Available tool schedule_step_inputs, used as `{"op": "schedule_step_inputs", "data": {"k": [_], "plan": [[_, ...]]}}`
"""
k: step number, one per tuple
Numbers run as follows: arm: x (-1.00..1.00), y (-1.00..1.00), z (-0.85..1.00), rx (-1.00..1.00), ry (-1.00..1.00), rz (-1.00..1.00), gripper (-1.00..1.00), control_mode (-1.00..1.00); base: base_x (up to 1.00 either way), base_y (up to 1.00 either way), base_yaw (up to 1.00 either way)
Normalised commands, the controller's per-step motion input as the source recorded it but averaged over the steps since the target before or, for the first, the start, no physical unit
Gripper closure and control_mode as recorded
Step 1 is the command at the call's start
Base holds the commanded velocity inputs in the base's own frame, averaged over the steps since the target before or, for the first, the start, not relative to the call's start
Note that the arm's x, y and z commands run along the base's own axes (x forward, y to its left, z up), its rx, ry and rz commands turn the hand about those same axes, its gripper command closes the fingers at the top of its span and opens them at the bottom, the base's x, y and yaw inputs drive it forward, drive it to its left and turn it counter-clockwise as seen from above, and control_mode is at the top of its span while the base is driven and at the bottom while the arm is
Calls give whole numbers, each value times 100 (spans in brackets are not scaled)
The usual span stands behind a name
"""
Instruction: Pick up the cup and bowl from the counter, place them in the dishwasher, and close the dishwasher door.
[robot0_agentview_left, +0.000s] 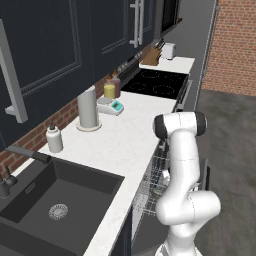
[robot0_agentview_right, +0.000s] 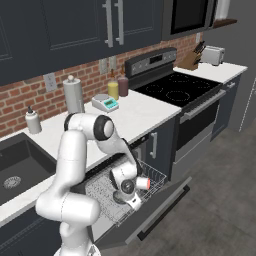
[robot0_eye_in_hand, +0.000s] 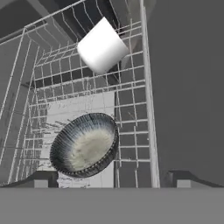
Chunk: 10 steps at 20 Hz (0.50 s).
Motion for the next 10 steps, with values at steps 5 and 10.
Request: {"op": "schedule_step_inputs", "data": {"k": [5, 10], "plan": [[-73, -25, 100, 16, -18, -2, -100, -100, 0, 0, 0], [-26, -36, 100, 16, -12, 0, -100, -100, 0, 0, 0]]}}
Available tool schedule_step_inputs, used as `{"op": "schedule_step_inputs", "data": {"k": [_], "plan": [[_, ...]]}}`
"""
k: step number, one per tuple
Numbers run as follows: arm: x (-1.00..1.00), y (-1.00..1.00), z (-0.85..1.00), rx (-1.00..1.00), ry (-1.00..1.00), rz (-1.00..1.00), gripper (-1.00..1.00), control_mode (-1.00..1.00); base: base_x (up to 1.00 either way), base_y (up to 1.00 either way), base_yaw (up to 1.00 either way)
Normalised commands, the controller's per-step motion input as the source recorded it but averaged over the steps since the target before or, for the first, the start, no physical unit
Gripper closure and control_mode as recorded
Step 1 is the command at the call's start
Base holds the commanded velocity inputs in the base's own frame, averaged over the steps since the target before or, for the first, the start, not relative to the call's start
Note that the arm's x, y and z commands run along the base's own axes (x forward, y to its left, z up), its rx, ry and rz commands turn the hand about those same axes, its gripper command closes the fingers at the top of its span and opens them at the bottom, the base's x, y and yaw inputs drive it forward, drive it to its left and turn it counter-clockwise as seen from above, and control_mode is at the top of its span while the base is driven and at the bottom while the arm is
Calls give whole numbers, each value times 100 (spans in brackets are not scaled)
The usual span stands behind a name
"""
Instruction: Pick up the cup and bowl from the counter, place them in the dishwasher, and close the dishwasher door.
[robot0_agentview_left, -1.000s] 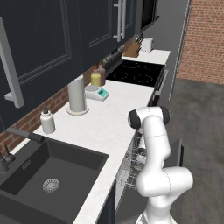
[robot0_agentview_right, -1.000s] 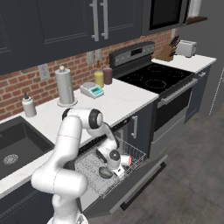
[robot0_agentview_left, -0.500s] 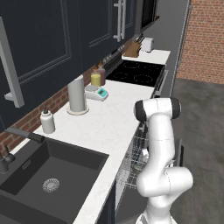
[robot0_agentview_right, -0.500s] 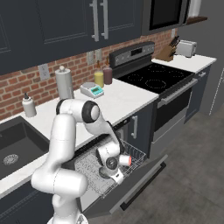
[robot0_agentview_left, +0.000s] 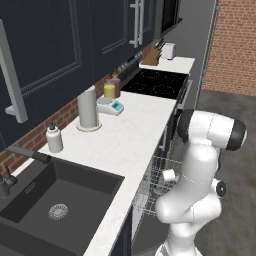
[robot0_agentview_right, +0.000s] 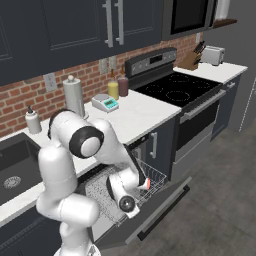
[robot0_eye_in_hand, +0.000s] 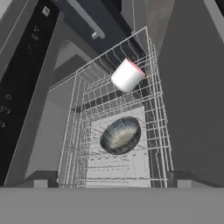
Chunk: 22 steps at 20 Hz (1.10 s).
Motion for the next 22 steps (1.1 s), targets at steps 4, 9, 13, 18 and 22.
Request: {"op": "schedule_step_inputs", "data": {"k": [4, 9, 13, 18, 22], "plan": [[-15, -39, 100, 13, -4, 0, -100, -100, 0, 0, 0], [-8, -58, 99, 13, 8, -1, -100, -100, 0, 0, 0], [-8, -73, 45, 25, 10, 0, -100, -100, 0, 0, 0], [-14, -79, -2, 41, 0, 0, -100, -100, 0, 0, 0], [-23, -79, -18, 47, -1, 0, -100, -100, 0, 0, 0]]}}
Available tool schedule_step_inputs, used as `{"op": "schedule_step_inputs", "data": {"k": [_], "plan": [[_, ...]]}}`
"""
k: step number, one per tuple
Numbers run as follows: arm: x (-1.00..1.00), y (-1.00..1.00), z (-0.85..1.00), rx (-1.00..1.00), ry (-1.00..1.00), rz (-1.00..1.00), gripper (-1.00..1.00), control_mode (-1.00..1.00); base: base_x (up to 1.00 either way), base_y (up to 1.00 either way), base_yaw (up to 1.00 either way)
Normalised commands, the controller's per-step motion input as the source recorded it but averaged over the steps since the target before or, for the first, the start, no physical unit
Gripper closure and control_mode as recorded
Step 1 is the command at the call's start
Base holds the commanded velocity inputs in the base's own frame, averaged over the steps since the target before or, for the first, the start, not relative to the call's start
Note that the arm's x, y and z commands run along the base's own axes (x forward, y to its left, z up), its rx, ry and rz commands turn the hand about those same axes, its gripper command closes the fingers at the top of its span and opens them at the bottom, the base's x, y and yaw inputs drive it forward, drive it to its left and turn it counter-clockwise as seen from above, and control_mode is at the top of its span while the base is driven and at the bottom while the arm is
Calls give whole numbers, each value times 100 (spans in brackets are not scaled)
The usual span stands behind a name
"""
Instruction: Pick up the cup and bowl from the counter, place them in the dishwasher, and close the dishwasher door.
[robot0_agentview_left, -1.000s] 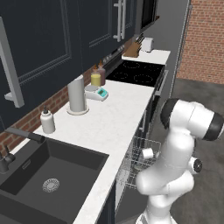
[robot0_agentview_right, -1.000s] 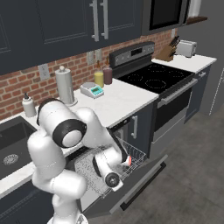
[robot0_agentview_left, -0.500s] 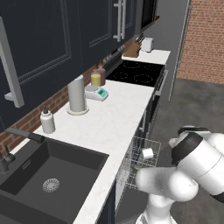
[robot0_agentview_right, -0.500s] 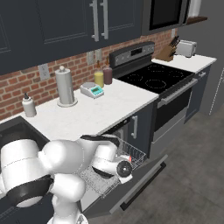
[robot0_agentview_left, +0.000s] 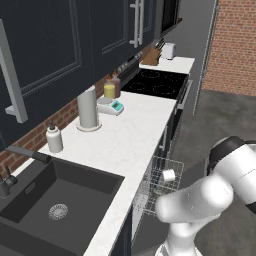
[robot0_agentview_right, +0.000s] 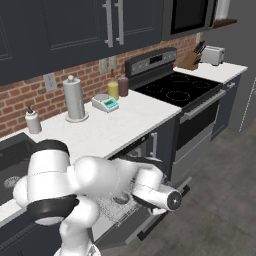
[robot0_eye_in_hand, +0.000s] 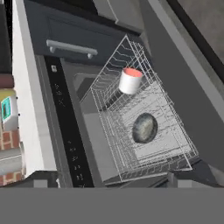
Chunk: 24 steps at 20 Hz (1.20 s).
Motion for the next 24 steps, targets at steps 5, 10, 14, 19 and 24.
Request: {"op": "schedule_step_inputs", "data": {"k": [5, 10, 14, 19, 24], "plan": [[-12, -66, -33, 42, 0, 0, -100, -100, 0, 0, 0], [-9, -46, -52, 30, -9, 6, -100, -100, 0, 0, 0], [0, -40, -71, 18, -3, 5, -100, -100, 0, 0, 0], [-10, -64, -45, 16, -7, 4, -100, -100, 0, 0, 0], [-11, -50, -42, 12, -13, 3, -100, -100, 0, 0, 0]]}}
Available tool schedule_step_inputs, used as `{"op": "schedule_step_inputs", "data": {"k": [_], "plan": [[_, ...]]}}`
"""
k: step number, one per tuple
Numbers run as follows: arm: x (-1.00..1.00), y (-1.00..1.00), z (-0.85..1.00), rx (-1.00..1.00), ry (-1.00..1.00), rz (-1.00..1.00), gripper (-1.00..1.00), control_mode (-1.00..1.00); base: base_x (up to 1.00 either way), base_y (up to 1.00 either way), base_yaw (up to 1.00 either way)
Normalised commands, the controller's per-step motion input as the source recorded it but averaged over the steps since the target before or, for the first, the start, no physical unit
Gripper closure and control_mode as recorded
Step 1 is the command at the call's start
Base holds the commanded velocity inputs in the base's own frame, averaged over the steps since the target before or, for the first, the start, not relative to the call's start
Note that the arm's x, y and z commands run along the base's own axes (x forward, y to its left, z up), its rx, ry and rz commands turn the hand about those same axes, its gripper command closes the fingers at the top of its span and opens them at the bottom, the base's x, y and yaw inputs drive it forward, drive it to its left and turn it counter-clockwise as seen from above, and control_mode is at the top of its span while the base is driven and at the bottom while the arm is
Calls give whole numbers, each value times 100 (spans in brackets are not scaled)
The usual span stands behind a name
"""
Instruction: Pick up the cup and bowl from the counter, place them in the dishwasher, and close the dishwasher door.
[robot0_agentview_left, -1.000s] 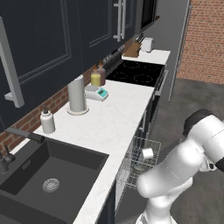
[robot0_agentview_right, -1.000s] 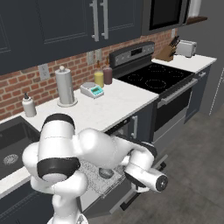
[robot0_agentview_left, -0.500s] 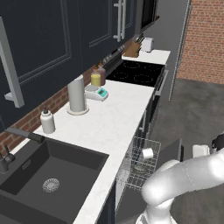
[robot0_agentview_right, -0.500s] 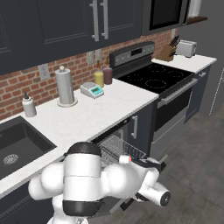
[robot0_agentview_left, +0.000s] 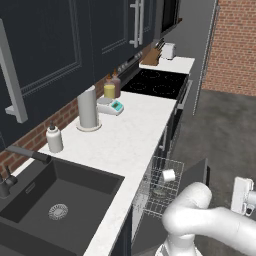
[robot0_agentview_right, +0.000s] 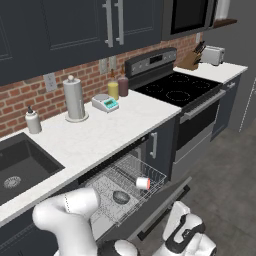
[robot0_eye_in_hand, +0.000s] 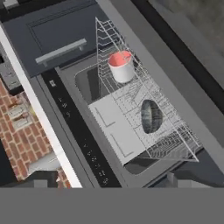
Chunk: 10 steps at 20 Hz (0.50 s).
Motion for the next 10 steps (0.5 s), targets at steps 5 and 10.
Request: {"op": "schedule_step_inputs", "data": {"k": [5, 10], "plan": [[9, -14, -80, 8, -22, 6, -100, -100, 0, 0, 0], [33, -7, -68, 8, -15, 5, -100, -100, 0, 0, 0]]}}
